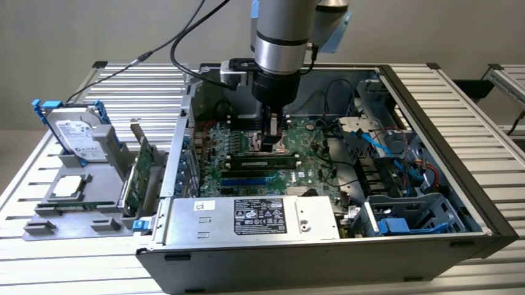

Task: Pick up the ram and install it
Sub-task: 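Press down the ram until it locks into place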

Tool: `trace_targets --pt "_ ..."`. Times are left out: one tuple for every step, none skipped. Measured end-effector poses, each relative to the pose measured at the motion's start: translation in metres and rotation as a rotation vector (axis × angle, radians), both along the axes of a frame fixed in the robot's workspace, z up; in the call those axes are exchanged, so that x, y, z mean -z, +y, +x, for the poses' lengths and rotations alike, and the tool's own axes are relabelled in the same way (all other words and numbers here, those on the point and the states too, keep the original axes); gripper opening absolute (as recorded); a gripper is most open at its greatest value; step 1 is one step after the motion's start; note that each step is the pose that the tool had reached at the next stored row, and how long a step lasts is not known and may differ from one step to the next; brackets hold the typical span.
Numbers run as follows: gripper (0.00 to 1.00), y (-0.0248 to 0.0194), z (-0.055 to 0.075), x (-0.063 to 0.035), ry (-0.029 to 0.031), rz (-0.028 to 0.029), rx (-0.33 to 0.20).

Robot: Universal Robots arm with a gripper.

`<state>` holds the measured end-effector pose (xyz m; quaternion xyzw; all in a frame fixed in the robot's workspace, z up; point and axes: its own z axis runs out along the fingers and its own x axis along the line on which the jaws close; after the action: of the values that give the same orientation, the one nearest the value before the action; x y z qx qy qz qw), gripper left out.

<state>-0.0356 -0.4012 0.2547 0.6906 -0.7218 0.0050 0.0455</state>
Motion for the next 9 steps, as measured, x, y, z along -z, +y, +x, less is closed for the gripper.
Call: trace_targets --pt "0.11 0.0 0.0 0.0 0.0 0.0 0.0" --pt "0.11 0.0 0.0 0.0 0.0 0.0 0.0" --pt "0.11 0.0 0.0 0.0 0.0 0.0001 0.0" --pt "0.11 0.0 0.0 0.0 0.0 0.0 0.0" --pt "0.11 0.0 0.0 0.0 0.0 0.0 0.0" --pt "0.11 0.0 0.0 0.0 0.0 0.0 0.0" --pt "0.11 0.0 0.0 0.0 0.0 0.0 0.0" --pt "0.11 0.0 0.0 0.0 0.0 -0.0001 0.0" --pt "0.11 0.0 0.0 0.0 0.0 -0.0001 0.0"
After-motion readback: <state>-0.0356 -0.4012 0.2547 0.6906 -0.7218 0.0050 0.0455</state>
